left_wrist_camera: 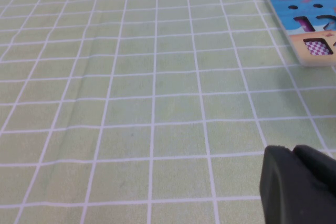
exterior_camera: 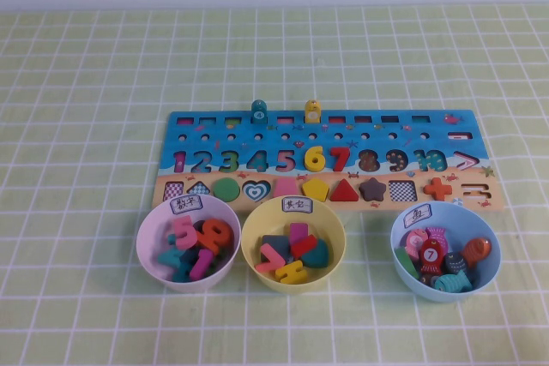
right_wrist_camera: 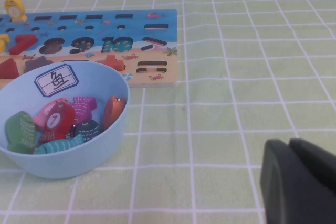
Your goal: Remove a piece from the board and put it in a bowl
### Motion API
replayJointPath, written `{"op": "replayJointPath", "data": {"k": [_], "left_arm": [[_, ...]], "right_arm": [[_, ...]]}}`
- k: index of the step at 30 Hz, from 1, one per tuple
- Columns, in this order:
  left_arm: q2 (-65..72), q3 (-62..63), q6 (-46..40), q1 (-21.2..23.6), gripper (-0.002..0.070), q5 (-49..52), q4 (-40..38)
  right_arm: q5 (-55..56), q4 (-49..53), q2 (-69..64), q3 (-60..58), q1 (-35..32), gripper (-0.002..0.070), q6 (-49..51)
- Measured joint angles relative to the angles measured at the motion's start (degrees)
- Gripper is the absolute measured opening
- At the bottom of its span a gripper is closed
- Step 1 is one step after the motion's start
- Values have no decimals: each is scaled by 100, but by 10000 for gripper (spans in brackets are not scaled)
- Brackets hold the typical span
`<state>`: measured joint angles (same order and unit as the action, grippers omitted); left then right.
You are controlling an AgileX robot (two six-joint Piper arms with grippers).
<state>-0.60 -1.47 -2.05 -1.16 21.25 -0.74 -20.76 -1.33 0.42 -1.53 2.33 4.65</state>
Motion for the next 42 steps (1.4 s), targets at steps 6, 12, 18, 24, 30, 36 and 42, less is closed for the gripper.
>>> {"op": "replayJointPath", "data": {"k": [6, 12, 18, 24, 30, 36, 42], "left_arm": [[0, 0, 0, 0, -5, 0, 0], [0, 0, 0, 0, -5, -22, -36], [0, 0, 540, 0, -5, -607, -1397], [0, 0, 1258, 0, -5, -2193, -2628], [0, 0, 1132, 0, -5, -2642, -2779], [0, 0, 1044, 0, -5, -2781, -2779], [0, 0, 1245, 0, -5, -3228, -2924]], "right_arm": [[0, 0, 0, 0, 0, -18, 0], [0, 0, 0, 0, 0, -18, 0], [0, 0, 0, 0, 0, -18, 0], [0, 0, 0, 0, 0, -18, 0], [0, 0, 0, 0, 0, -18, 0], [0, 0, 0, 0, 0, -18, 0], [0, 0, 0, 0, 0, -18, 0]]}}
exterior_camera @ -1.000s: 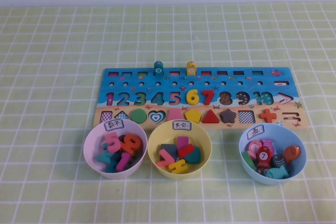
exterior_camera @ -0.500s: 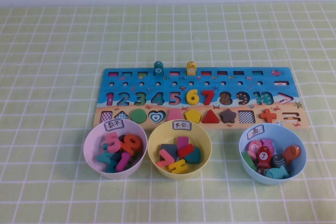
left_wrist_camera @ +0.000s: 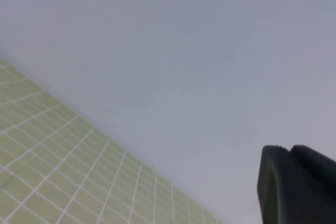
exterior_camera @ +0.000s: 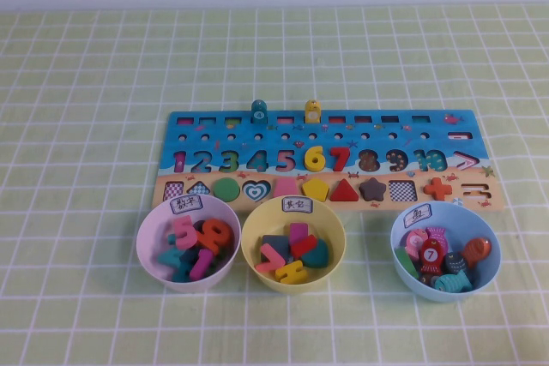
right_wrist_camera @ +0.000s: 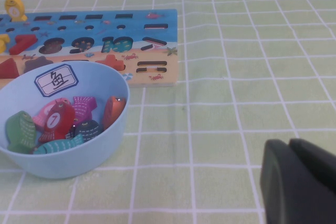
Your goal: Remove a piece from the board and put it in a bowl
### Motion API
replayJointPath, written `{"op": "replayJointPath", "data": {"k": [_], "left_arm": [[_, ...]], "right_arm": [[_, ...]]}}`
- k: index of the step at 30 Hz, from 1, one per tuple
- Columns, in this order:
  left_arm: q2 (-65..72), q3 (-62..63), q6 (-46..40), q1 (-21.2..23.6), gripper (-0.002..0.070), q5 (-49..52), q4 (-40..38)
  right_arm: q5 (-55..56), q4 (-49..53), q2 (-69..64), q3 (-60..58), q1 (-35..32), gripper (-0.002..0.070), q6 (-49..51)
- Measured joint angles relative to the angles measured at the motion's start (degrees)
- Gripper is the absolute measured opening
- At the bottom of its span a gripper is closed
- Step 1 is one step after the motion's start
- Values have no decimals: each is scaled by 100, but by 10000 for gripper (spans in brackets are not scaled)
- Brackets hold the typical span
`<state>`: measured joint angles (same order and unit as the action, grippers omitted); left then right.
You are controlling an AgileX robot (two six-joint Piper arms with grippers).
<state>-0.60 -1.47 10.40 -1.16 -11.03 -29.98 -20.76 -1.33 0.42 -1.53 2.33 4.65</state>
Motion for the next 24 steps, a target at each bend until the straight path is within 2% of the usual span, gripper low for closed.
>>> {"op": "replayJointPath", "data": {"k": [4, 8, 14, 19, 24], "left_arm": [[0, 0, 63, 0, -5, 205, -46], [227, 371, -172, 0, -5, 1336, 39], [1784, 2090, -1414, 0, -5, 2844, 498], [3395, 3850, -2882, 0, -5, 4260, 654], [4658, 5106, -3844, 0, -5, 5038, 676]], "right_arm": [[0, 0, 0, 0, 0, -18, 0], [0, 0, 0, 0, 0, -18, 0], [0, 0, 0, 0, 0, -18, 0], [0, 0, 0, 0, 0, -18, 0], [0, 0, 0, 0, 0, -18, 0]]}}
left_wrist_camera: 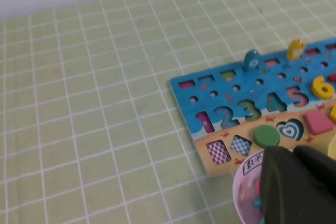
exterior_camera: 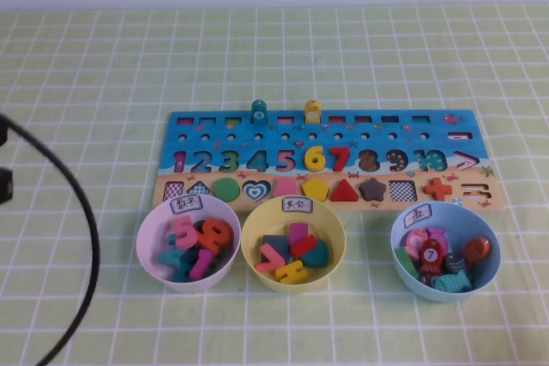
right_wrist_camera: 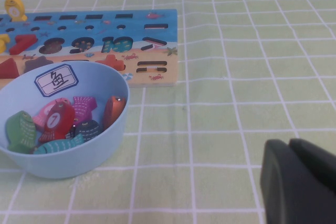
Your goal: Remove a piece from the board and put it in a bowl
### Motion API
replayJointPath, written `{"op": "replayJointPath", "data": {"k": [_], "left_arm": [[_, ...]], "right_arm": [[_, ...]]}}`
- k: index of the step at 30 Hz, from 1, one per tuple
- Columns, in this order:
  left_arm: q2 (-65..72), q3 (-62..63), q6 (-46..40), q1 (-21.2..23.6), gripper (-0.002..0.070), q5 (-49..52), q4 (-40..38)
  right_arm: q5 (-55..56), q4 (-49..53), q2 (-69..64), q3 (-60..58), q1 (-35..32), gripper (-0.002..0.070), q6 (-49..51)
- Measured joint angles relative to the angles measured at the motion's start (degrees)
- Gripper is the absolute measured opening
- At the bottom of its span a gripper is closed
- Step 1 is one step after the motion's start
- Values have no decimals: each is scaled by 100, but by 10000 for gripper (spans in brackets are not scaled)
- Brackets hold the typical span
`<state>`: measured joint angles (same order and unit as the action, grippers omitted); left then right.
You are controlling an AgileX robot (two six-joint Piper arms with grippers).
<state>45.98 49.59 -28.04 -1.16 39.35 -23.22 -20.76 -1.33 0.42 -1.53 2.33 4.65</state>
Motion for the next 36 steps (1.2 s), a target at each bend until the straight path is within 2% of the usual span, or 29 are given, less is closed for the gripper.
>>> {"op": "replayJointPath", "data": {"k": [7, 12, 15, 22, 26, 29, 36], "left_arm": [[1734, 1353, -162, 0, -5, 1212, 21], [2649, 1968, -3, -20, -5, 1518, 59], [3063, 2267, 121, -263, -5, 1506, 361], [4088, 3062, 1112, -1521, -5, 1527, 2028], [4716, 3484, 1414, -1967, -5, 1596, 2637], [5168, 3833, 1499, -2152, -5, 1676, 2759], [6140, 4521, 1559, -2204, -5, 2197, 2827]], "right_arm": [[0, 0, 0, 0, 0, -18, 0], [0, 0, 0, 0, 0, -18, 0], [0, 0, 0, 0, 0, -18, 0], [0, 0, 0, 0, 0, -18, 0], [0, 0, 0, 0, 0, -18, 0], [0, 0, 0, 0, 0, -18, 0], [0, 0, 0, 0, 0, -18, 0]]}}
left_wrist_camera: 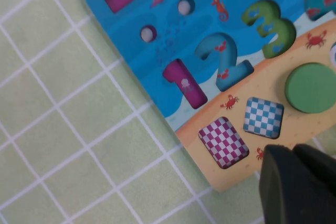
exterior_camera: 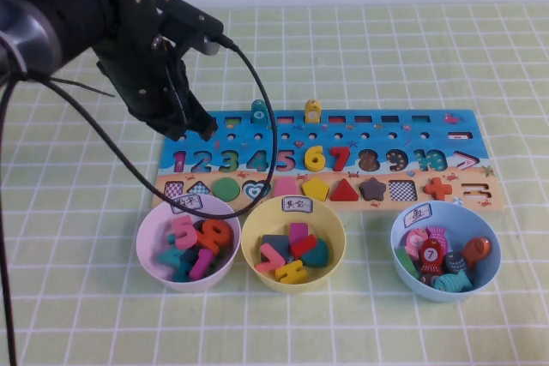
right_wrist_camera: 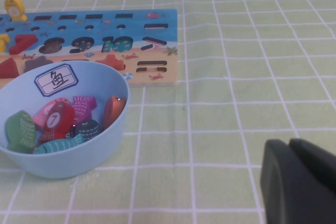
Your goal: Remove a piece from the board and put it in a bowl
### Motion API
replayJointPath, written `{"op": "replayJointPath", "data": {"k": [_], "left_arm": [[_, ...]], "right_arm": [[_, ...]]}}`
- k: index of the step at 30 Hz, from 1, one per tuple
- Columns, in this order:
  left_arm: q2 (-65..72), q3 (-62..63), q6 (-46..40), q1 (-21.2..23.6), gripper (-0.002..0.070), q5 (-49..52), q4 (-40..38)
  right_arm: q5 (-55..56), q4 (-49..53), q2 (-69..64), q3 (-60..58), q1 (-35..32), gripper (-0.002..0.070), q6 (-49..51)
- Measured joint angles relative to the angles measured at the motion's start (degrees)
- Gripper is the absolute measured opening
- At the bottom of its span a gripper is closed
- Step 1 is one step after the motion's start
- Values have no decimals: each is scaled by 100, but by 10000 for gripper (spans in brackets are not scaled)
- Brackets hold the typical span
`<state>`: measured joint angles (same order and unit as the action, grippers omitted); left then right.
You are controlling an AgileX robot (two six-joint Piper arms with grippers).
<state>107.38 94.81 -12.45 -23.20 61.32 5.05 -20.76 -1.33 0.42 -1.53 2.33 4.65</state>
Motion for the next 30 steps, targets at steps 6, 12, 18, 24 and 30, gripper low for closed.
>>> {"op": "replayJointPath", "data": {"k": [6, 12, 18, 24, 30], "left_arm": [[532, 279, -14, 0, -5, 278, -11], [818, 291, -269, -18, 25, 371, -447], [830, 315, -457, -143, 231, 263, -689], [883, 315, -268, -320, 429, 173, -676], [1221, 324, 47, -347, 449, 55, -505]], "right_arm": [[0, 0, 0, 0, 0, -18, 0], [0, 0, 0, 0, 0, -18, 0], [0, 0, 0, 0, 0, -18, 0], [0, 0, 0, 0, 0, -18, 0], [0, 0, 0, 0, 0, -18, 0]]}}
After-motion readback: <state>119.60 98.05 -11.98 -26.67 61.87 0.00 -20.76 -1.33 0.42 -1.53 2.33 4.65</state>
